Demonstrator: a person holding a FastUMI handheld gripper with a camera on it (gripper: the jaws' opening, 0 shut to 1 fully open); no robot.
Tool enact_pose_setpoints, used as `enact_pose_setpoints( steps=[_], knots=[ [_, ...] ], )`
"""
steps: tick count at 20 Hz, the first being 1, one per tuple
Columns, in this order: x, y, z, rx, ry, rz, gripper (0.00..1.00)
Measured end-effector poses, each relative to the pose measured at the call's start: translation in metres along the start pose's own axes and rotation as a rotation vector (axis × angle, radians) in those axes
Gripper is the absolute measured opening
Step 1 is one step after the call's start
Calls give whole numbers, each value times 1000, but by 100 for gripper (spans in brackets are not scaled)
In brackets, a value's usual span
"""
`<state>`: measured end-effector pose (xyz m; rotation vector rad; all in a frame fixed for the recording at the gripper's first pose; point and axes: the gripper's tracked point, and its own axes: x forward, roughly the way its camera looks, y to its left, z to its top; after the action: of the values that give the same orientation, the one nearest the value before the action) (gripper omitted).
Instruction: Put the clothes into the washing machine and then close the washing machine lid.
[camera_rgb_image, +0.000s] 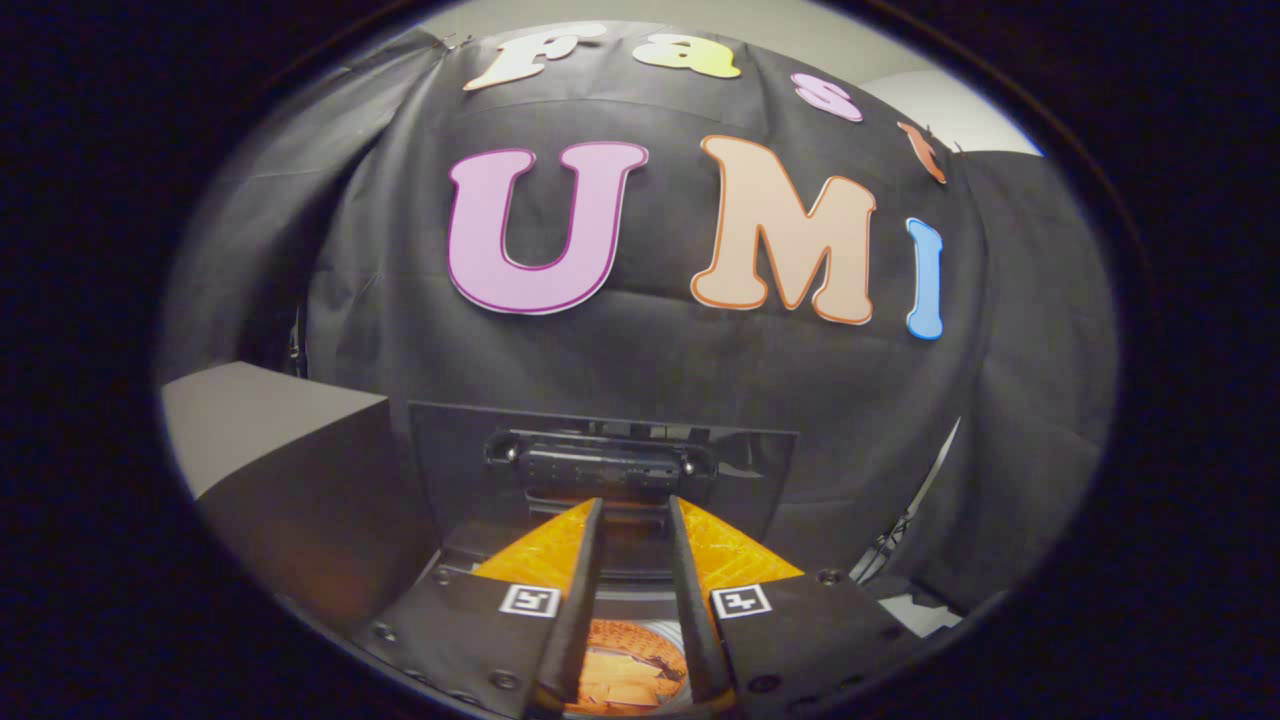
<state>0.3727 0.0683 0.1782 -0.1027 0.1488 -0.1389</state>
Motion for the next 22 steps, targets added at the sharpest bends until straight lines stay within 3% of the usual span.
enact_pose_setpoints(
  steps=[4, 16, 22],
  knots=[
    [22, 14, 18, 49, -25, 35, 96],
    [123, 45, 43, 89, -49, 22, 97],
    [126, 48, 33, 74, -37, 18, 97]
  ],
)
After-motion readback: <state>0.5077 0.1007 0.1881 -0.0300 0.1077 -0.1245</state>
